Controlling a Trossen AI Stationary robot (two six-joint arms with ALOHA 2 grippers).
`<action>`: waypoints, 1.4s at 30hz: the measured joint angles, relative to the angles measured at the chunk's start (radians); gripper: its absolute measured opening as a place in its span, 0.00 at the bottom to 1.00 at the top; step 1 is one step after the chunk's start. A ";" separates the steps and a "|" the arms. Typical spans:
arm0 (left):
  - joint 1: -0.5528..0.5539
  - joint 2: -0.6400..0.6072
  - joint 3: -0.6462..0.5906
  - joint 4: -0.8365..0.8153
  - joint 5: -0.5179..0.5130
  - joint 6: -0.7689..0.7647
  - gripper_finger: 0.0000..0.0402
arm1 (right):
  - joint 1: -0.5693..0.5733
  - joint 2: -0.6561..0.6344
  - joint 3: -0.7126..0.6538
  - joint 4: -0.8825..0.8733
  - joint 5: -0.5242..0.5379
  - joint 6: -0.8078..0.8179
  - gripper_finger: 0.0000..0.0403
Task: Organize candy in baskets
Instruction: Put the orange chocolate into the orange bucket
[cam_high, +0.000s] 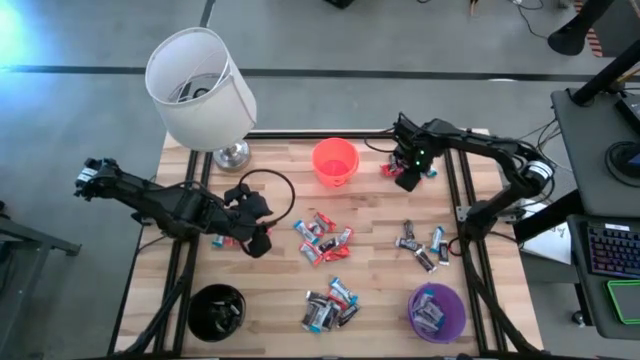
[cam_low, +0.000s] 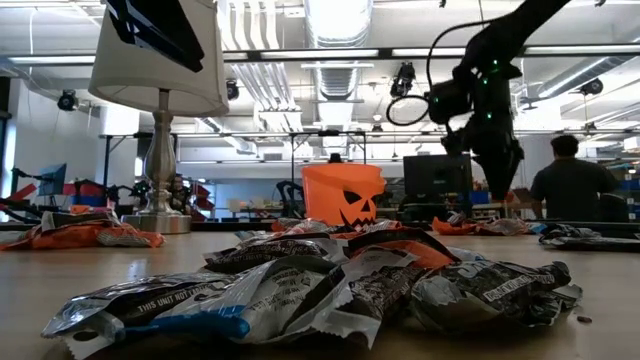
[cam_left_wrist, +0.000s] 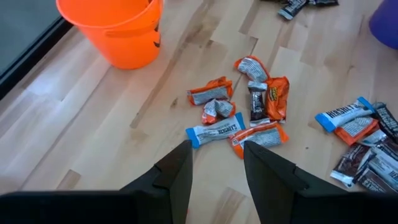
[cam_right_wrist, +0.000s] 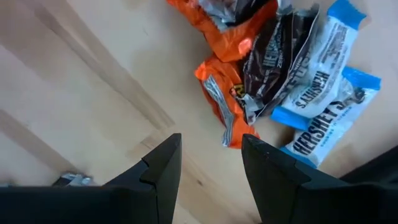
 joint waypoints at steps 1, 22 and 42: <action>0.003 0.000 0.000 0.000 0.000 0.000 0.31 | -0.002 0.005 -0.007 0.004 0.000 0.000 0.40; 0.037 0.000 0.000 0.000 0.002 0.000 0.31 | -0.036 0.101 -0.033 0.038 0.051 0.043 0.35; 0.037 0.000 0.000 0.000 0.002 0.000 0.31 | -0.035 0.106 -0.035 0.019 0.060 0.097 0.04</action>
